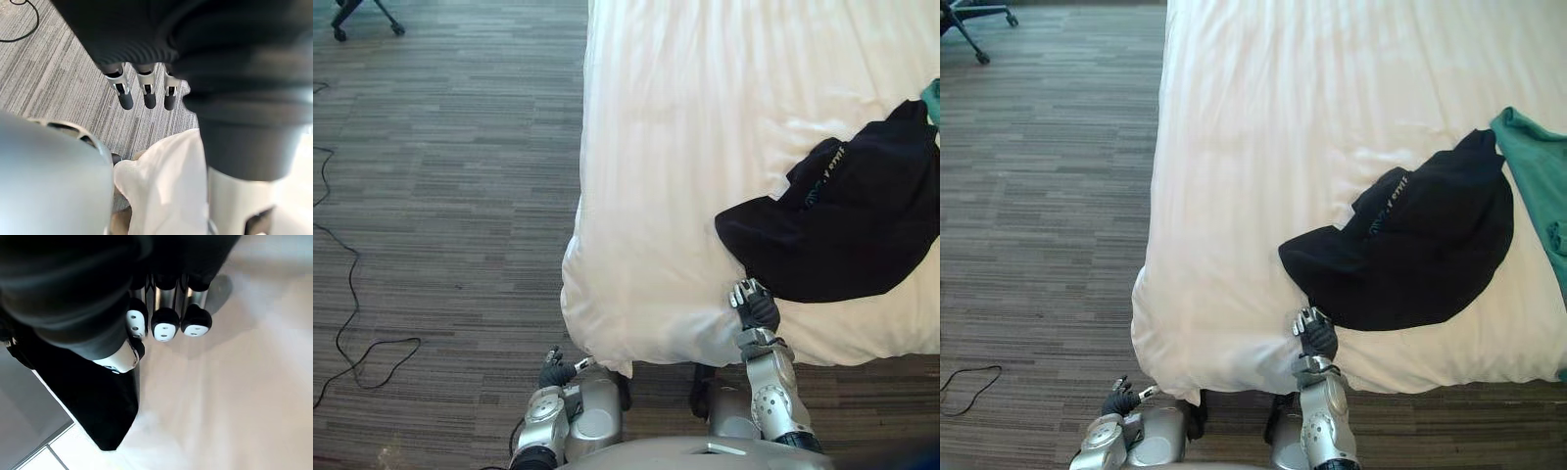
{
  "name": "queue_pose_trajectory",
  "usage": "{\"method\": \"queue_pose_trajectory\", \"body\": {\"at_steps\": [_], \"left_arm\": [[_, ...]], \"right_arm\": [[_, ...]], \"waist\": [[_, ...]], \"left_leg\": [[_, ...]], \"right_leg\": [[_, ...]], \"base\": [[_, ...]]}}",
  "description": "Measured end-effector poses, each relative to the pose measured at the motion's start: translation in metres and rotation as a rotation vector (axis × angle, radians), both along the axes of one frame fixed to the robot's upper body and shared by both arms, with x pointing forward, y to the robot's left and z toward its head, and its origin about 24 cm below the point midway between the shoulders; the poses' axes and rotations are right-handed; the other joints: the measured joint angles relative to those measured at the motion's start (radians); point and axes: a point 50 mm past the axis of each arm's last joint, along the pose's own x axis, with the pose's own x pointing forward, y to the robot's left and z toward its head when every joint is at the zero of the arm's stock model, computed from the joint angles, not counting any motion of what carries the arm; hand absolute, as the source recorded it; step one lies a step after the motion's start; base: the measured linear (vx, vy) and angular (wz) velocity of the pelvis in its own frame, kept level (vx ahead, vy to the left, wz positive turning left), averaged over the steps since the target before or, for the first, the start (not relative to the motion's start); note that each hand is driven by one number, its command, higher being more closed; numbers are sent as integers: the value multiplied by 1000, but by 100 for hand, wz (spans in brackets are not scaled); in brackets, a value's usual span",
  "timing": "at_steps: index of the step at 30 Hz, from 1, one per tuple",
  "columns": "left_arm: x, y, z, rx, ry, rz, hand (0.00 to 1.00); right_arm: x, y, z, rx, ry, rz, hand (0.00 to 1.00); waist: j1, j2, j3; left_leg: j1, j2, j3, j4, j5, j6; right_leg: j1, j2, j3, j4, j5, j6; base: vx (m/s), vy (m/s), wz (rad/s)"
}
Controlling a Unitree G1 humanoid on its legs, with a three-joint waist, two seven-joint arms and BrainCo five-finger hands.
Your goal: Tidy the bed and pick cloth on bed and put in laundry
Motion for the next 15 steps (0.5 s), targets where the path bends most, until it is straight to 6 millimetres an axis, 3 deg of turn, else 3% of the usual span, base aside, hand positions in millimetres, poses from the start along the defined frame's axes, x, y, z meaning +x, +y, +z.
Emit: {"method": "queue_pose_trajectory", "body": {"at_steps": [2, 3, 4, 5, 7, 11, 15], "left_arm": [[1, 4, 0, -11, -4, 38, 0], [1, 6, -1, -18, 7, 56, 0], [1, 8, -1, -20, 9, 64, 0], [2, 9, -1, -19, 10, 68, 0], [4, 12, 0, -25, 2, 85, 0], [3, 15, 0, -33, -3, 125, 0], [6, 11, 0, -53, -4, 164, 0]], "right_arm": [[-3, -18, -9, 7, 48, -78, 100], [-11, -30, -20, 22, 111, -147, 0], [-19, -37, -29, 30, 163, -189, 0], [-41, -51, -51, 54, 308, -290, 0], [-82, -58, -82, 94, 561, -380, 0], [-133, -48, -103, 82, 787, -371, 0], [-139, -44, -107, 46, 841, -319, 0]], "waist": [[0, -13, -1], [0, -19, -2], [0, -23, -4], [0, -31, -9], [-6, -30, -9], [-47, -29, -8], [-50, -29, -11]], "left_leg": [[-3, 5, 11, 14, -4, 4], [-4, 8, 19, 24, -10, 5], [-5, 9, 24, 28, -14, 7], [-17, 14, 36, 39, -24, 8], [-47, 17, 52, 51, -28, 12], [-59, 20, 68, 50, -26, 14], [-9, 55, 92, 47, -33, 11]], "right_leg": [[-3, 2, 4, -1, 4, 0], [-4, 3, 12, -1, 9, 0], [-6, 4, 16, -2, 11, 0], [-20, 6, 31, -3, 17, 0], [-51, 8, 49, -11, 37, 2], [-70, 12, 61, -17, 55, 1], [-85, 33, 56, 106, 45, -14]], "base": [[-86, -4, -13], [-58, 19, -18], [-51, 37, -26], [-34, 34, -30], [-20, 42, -29], [25, 24, -14], [-8, -36, -16]]}}
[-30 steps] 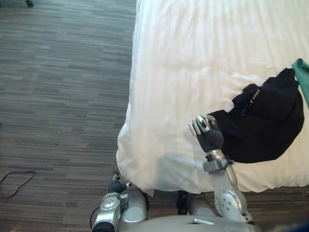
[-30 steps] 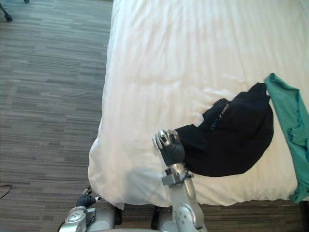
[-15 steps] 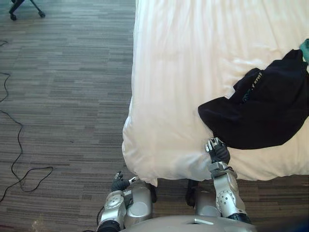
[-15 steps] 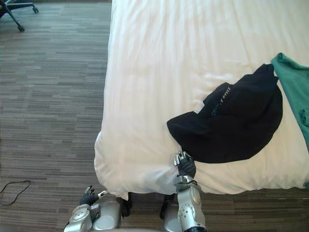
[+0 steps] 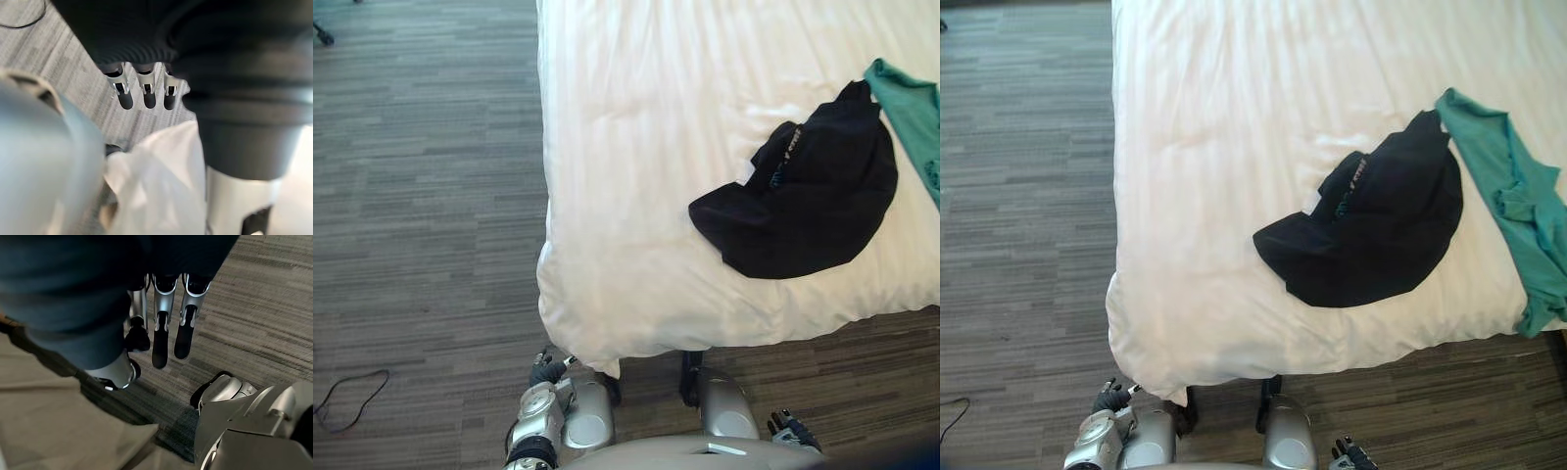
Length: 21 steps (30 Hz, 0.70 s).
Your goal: Tidy the bed and pick cloth on bed and put in laundry
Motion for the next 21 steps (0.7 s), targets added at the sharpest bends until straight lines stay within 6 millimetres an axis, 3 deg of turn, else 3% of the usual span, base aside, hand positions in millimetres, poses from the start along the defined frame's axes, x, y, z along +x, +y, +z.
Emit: {"method": "queue_pose_trajectory", "body": {"at_steps": [1, 3, 6, 7, 8, 9, 11, 13, 17, 21], "left_arm": [[-1, 3, 1, 5, 1, 10, 0], [-2, 9, 1, 21, 10, 16, 0], [-10, 7, -2, 9, 26, 45, 0], [-12, 8, -2, 15, 29, 38, 0], [-11, 8, -2, 19, 30, 30, 0], [-12, 4, -4, 17, 41, 10, 0], [-15, 0, -5, 17, 53, 3, 0], [-18, -4, -7, 26, 68, -17, 0], [-20, -8, -8, 28, 74, -33, 0], [-31, -9, -11, 25, 100, -37, 0]], "right_arm": [[0, 1, 0, 2, 2, 6, 0], [1, 1, 0, -7, 11, 26, 0], [16, 3, 4, -46, -12, 111, 0], [20, 5, 4, -60, -8, 154, 0], [20, 6, 4, -65, -4, 168, 0], [20, 8, 4, -72, 8, 189, 0], [17, 14, 2, -78, 37, 235, 0], [23, 17, 4, -108, 39, 314, 0], [47, 22, 10, -152, -5, 430, 0], [59, 28, 13, -160, -39, 471, 0]], "waist": [[9, -3, 1], [8, -33, -18], [48, -18, -35], [50, -23, -39], [49, -21, -39], [45, 6, -40], [43, 22, -47], [48, 30, -62], [52, 39, -78], [50, 57, -87]], "left_leg": [[8, 7, 8, 11, -3, 0], [5, 15, 11, 53, -10, -11], [2, 58, 68, 48, 3, -25], [-5, 59, 86, 48, 6, -28], [-13, 59, 86, 62, 5, -29], [-16, 72, 77, 76, 5, -32], [13, 79, 59, 70, 12, -39], [55, 85, 51, 70, 13, -39], [57, 79, 3, 103, 6, -46], [45, 71, -199, 337, -109, -38]], "right_leg": [[-53, -14, 1, 197, -50, -18], [-53, -20, -5, 279, -82, -12], [-17, 40, -8, 137, -99, -24], [-14, 38, -8, 101, -125, -48], [-5, 38, -12, 78, -138, -46], [14, 55, -27, 55, -129, -42], [59, 64, -46, 37, -126, -44], [119, 73, -58, 11, -120, -49], [113, 77, -19, 2, -88, -52], [92, 88, 100, 9, -61, -36]], "base": [[-68, -84, -20], [-3, -141, -8], [-23, -137, -54], [-68, -167, -43], [-86, -167, -15], [-52, -69, 3], [-43, -70, 21], [-51, -45, 17], [-92, 53, -27], [-123, 203, -90]]}}
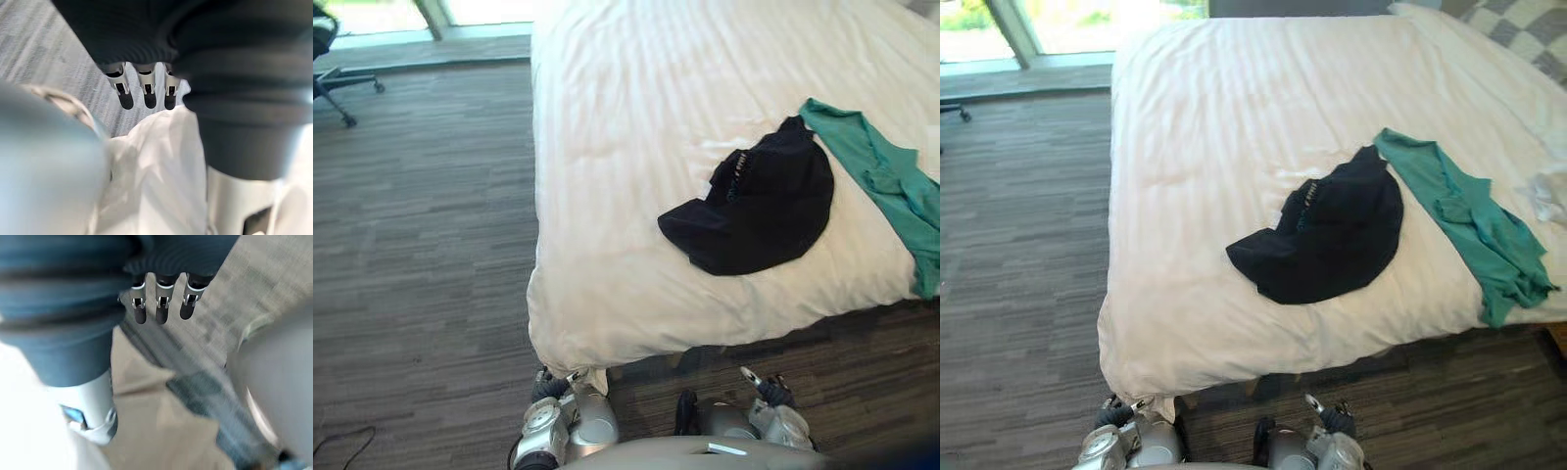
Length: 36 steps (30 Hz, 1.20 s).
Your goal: Tidy the bed and pick cloth on bed and put in laundry
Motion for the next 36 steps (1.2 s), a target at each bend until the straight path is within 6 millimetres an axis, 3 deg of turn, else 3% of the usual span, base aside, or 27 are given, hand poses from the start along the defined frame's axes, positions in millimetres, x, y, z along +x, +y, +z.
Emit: {"method": "queue_pose_trajectory", "body": {"at_steps": [3, 4, 5, 7, 9, 12, 13, 15, 16, 17, 18, 19, 21, 22, 23, 24, 25, 26, 27, 28, 29, 30, 31, 34, 36], "left_arm": [[-9, -5, -3, -14, 23, 2, 0], [-9, -10, -4, -27, 24, 2, 0], [-11, -9, -4, -24, 28, 3, 0], [-14, 2, -4, 24, 53, -39, 0], [-13, 3, -5, 38, 73, -69, 0], [-20, -2, -9, 41, 114, -118, 0], [-21, -4, -10, 43, 123, -138, 0], [-17, -7, -10, 48, 125, -169, 0], [-18, -7, -11, 45, 129, -170, 0], [-18, -8, -12, 43, 136, -173, 0], [-19, -6, -12, 47, 140, -173, 0], [-16, -5, -11, 46, 139, -172, 0], [-17, -5, -12, 43, 143, -161, 0], [-25, -8, -14, 25, 162, -132, 0], [-25, -11, -14, 12, 158, -115, 0], [-23, -10, -14, 13, 150, -96, 0], [-23, 2, -11, 44, 141, -83, 0], [-27, 9, -11, 55, 155, -70, 0], [-33, 10, -13, 39, 180, -40, 0], [-42, 3, -17, 17, 210, -35, 0], [-41, 2, -17, 17, 208, -35, 0], [-41, 8, -16, 34, 212, -42, 0], [-39, 14, -15, 53, 220, -65, 0], [-39, 6, -17, 35, 228, -139, 0], [-33, 1, -16, 32, 214, -173, 0]], "right_arm": [[-2, -7, 2, -28, -1, 8, 0], [-2, -8, 2, -30, -4, 6, 0], [-3, -10, 2, -34, 0, 5, 0], [-9, 2, -3, 0, 37, 34, 0], [-15, 0, -6, 6, 56, 22, 0], [-19, -5, -6, 1, 62, -3, 0], [-19, -5, -6, 0, 62, -3, 0], [-19, -9, -6, -10, 63, 0, 0], [-20, -9, -6, -11, 65, -2, 0], [-23, -10, -7, -12, 78, -4, 0], [-29, -9, -9, -6, 98, -6, 0], [-39, -7, -13, 4, 128, -17, 0], [-42, -10, -13, -3, 136, -31, 0], [-39, -11, -12, -8, 131, -35, 0], [-38, -18, -11, -28, 127, -30, 0], [-35, -21, -9, -34, 115, -34, 0], [-49, -18, -12, -29, 151, -46, 0], [-56, -15, -15, -17, 174, -50, 0], [-57, -18, -15, -19, 177, -65, 0], [-52, -27, -13, -38, 164, -80, 0], [-49, -33, -12, -55, 156, -85, 0], [-56, -30, -15, -43, 192, -89, 0], [-66, -25, -19, -32, 239, -76, 0], [-71, -33, -19, -63, 260, -48, 0], [-73, -33, -20, -68, 273, -30, 0]], "waist": [[-7, 31, -23], [-10, 44, -29], [-10, 46, -35], [-46, -7, -90], [-47, -20, -91], [-51, -7, -97], [-54, -4, -100], [-59, 10, -96], [-60, 13, -97], [-61, 14, -96], [-63, 3, -93], [-66, -18, -89], [-72, -24, -89], [-55, 8, -100], [-57, 39, -102], [-71, 21, -92], [-91, -26, -98], [-85, -49, -103], [-87, -40, -106], [-73, 24, -118], [-82, 33, -106], [-105, 16, -110], [-106, -13, -119], [-98, 25, -127], [-94, 37, -128]], "left_leg": [[6, 16, -82, 159, -54, -25], [15, -2, -98, 144, -84, -47], [19, -16, -94, 116, -101, -42], [59, -75, -56, -87, -136, -17], [88, -110, -9, -153, -118, 21], [144, -148, 101, -221, -90, 58], [149, -148, 119, -228, -85, 62], [174, -117, 198, -260, -60, 59], [181, -106, 213, -270, -52, 52], [202, -84, 242, -289, -38, 33], [227, -71, 268, -301, -29, 14], [250, -69, 282, -311, -28, -8], [272, -86, 284, -371, -23, -9], [278, -77, 283, -440, -2, 10], [277, -41, 311, -454, 23, 16], [282, -37, 354, -445, 31, 16], [292, -73, 367, -420, 24, -13], [291, -73, 376, -402, 9, -30], [283, -84, 360, -417, -6, -19], [275, -101, 346, -511, 46, 53], [286, -90, 370, -521, 64, 26], [292, -111, 400, -513, 75, 19], [286, -112, 427, -487, 66, 10], [279, -80, 465, -468, 77, 16], [282, -78, 484, -468, 86, 8]], "right_leg": [[-32, 2, 91, -15, 50, 53], [-43, 2, 121, -31, 83, 83], [-44, 0, 127, -49, 102, 89], [-80, -21, 108, -67, 146, 74], [-76, -47, 101, -110, 199, 58], [-71, -75, 118, -164, 258, 61], [-70, -74, 111, -171, 257, 60], [-72, -69, -9, -132, 212, -3], [-72, -68, -40, -104, 197, -14], [-64, -66, -80, -52, 157, -21], [-45, -60, -79, -42, 124, -3], [-40, -30, -68, -53, 117, -11], [-38, 15, -21, -114, 144, -11], [-25, 52, -34, -203, 115, 29], [-55, 58, -70, -129, 85, -11], [-108, -4, -89, 147, 27, -67], [-69, -74, -96, 143, -24, -12], [-39, -48, -78, 78, -64, -16], [-22, -4, -31, -9, -6, -19], [6, 26, -58, -80, 35, -55], [-7, 6, -115, 20, -8, -104], [17, -80, -183, 75, -30, -69], [33, -66, -186, 7, -29, -29], [78, 8, -119, -189, 61, -29], [92, 23, -91, -253, 95, -30]], "base": [[-141, 377, -82], [-193, 448, -73], [-183, 417, -47], [-136, 358, -9], [-163, 256, -39], [-207, 139, -79], [-163, 10, -86], [-113, -81, -89], [-65, -145, -91], [-30, -183, -84], [-16, -238, -101], [-16, -248, -82], [-30, -167, -103], [-51, -85, -139], [-75, -117, -130], [-31, -159, -77], [68, -180, -77], [85, -141, -98], [55, -62, -157], [-10, 7, -146], [82, 57, -121], [130, -21, -93], [119, -68, -91], [41, -111, -110], [-37, -48, -75]]}}
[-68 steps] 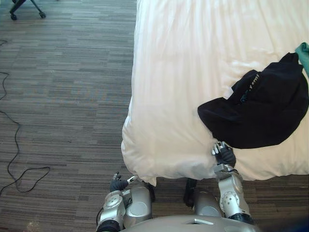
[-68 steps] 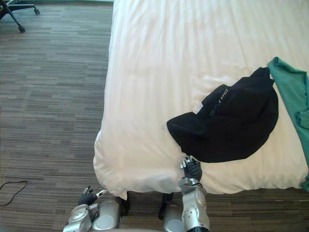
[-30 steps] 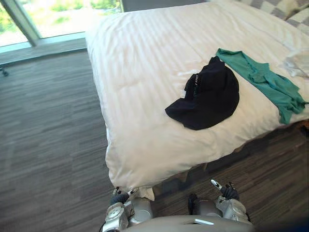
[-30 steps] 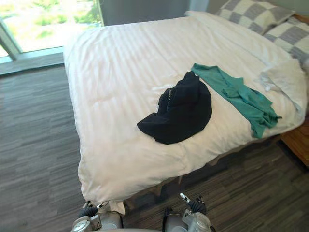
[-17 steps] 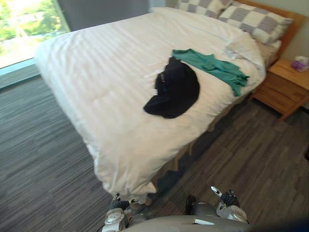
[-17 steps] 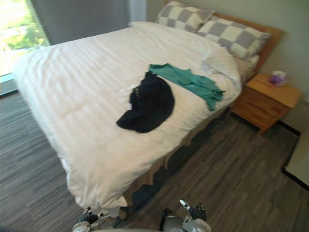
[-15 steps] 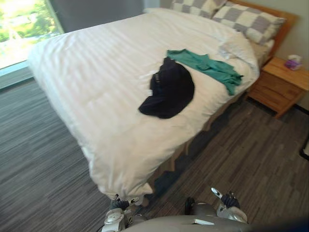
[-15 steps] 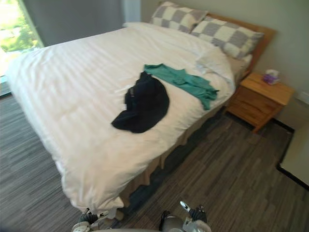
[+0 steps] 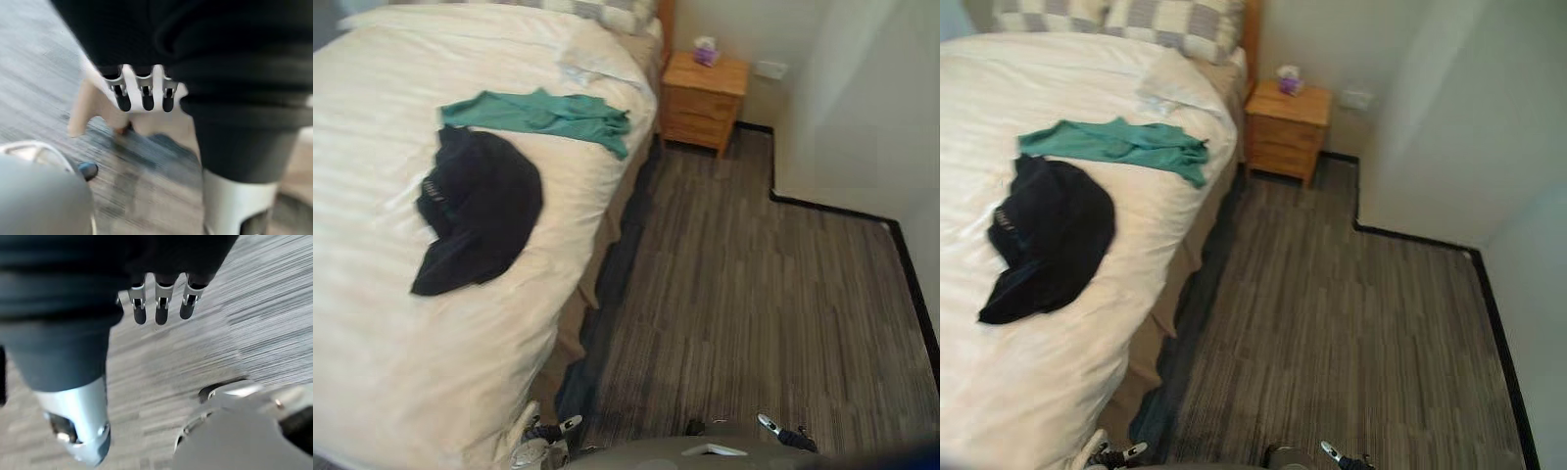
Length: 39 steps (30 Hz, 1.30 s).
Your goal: Tidy the bed and pick cloth on bed and put in laundry
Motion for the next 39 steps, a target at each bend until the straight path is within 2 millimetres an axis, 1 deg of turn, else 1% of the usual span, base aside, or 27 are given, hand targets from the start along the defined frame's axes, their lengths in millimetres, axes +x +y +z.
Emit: {"method": "queue_pose_trajectory", "body": {"at_steps": [1, 4, 8, 9, 10, 12, 13, 14, 15, 16, 17, 18, 20, 21, 22, 23, 24, 25, 32, 34, 36, 39], "left_arm": [[7, -8, 0, -18, -25, -15, 0], [9, -15, 0, -28, -28, -46, 0], [8, -14, 0, -25, -26, -41, 0], [8, -12, 0, -23, -28, -33, 0], [4, -9, 0, -22, -23, -7, 0], [4, -5, 1, -28, -36, 57, 0], [4, -2, 2, -24, -47, 95, 0], [3, -2, 2, -29, -53, 123, 0], [3, -4, 2, -46, -66, 170, 0], [4, -7, 2, -49, -81, 185, 0], [4, -8, 2, -51, -86, 194, 0], [4, -11, 2, -58, -88, 196, 0], [4, -19, 1, -78, -84, 199, 0], [2, -20, 0, -85, -80, 206, 0], [0, -18, 0, -75, -76, 210, 0], [-1, -16, 0, -67, -73, 209, 0], [-1, -16, 0, -65, -72, 204, 0], [1, -23, -1, -65, -44, 121, 0], [1, -23, -1, -68, -46, 126, 0], [1, -23, -1, -70, -49, 135, 0], [1, -22, -1, -82, -58, 167, 0], [3, -21, 0, -91, -78, 201, 0]], "right_arm": [[-1, -1, 0, -7, 11, 15, 0], [-3, -2, 0, -11, 18, 19, 0], [-4, -2, -1, -8, 27, 21, 0], [-2, -2, -1, -9, 23, 19, 0], [2, -2, 0, -8, 15, 17, 0], [2, -2, -1, -4, 19, 2, 0], [3, 0, -1, -3, 19, 0, 0], [3, 2, -1, -1, 21, -1, 0], [3, 1, -1, -10, 25, 4, 0], [3, -3, -1, -26, 35, 9, 0], [3, -4, -1, -34, 38, 9, 0], [3, -5, 0, -43, 40, 1, 0], [2, -8, 1, -56, 38, -6, 0], [1, -9, 1, -60, 40, -14, 0], [-2, -6, 0, -52, 48, -25, 0], [-7, -4, -1, -46, 57, -32, 0], [-9, -3, -1, -44, 61, -33, 0], [-16, -4, -3, -37, 80, -51, 0], [-14, -5, -2, -35, 68, -58, 0], [-14, -5, -2, -27, 65, -76, 0], [-13, -5, -2, -9, 48, -100, 0], [-12, -6, -2, 3, 36, -117, 0]], "waist": [[-9, 4, 3], [-17, 1, 7], [-13, -3, 23], [-11, -1, 35], [-14, -4, 55], [-10, -14, 70], [1, -16, 83], [3, -16, 83], [8, -19, 84], [11, -6, 86], [12, 0, 89], [9, 11, 91], [9, 32, 83], [12, 48, 72], [19, 39, 67], [33, 27, 60], [40, 23, 58], [51, 19, 40], [52, 22, 43], [54, 22, 43], [58, 23, 44], [64, 28, 50]], "left_leg": [[13, 0, 1, 0, 10, -5], [37, 3, 7, 3, 16, -15], [55, 8, 60, 17, 17, -16], [63, 10, 77, 21, 16, -16], [64, 21, 92, 50, 15, -17], [64, 36, 104, 102, 14, -19], [57, 50, 64, 155, 11, -15], [43, 55, 16, 187, 9, -10], [-8, 58, -114, 251, -10, 15], [-41, 16, -299, 252, -63, 5], [-48, -3, -366, 245, -83, 5], [-58, -31, -444, 206, -102, 9], [-56, -22, -438, 106, -84, 16], [-37, -10, -429, 79, -109, 7], [-36, -12, -421, 71, -109, 11], [-29, -18, -420, 62, -109, 11], [-21, -21, -420, 55, -108, 13], [63, -35, -446, -76, -33, -7], [61, -31, -448, -90, -33, -9], [57, -31, -454, -94, -32, -8], [42, -30, -473, -95, -32, -8], [30, -21, -483, -100, -32, -9]], "right_leg": [[23, 11, 26, -51, 31, 0], [62, 26, 66, -116, 66, -2], [81, 45, 141, -202, 130, -3], [80, 48, 160, -202, 136, -3], [78, 53, 195, -203, 142, -10], [74, 59, 232, -207, 138, -11], [74, 65, 259, -207, 133, -20], [72, 71, 272, -206, 135, -22], [66, 79, 305, -199, 137, -26], [53, 86, 337, -196, 137, -27], [52, 87, 348, -196, 138, -27], [52, 85, 350, -196, 146, -23], [56, 100, 342, -198, 153, -16], [64, 109, 327, -200, 153, -14], [70, 96, 292, -200, 152, -10], [73, 89, 282, -200, 158, -2], [77, 87, 279, -200, 162, 0], [95, 81, 184, -208, 145, -6], [100, 82, 166, -207, 144, -7], [99, 80, 155, -204, 134, -1], [94, 75, 130, -202, 119, -6], [91, 74, 89, -202, 102, -4]], "base": [[-51, -51, -51], [-57, -51, -52], [-97, -42, -50], [-150, -34, -69], [-176, -56, -59], [-168, -80, -65], [-120, -90, -66], [-106, -121, -72], [-22, -64, -76], [-14, -14, -75], [-18, 69, -60], [-90, 127, -33], [-85, 152, -11], [-19, 122, 9], [3, 144, 8], [24, 96, 8], [21, 67, 0], [0, 0, 0], [1, 1, 4], [25, 14, 16], [66, 26, 26], [95, 16, 28]]}}
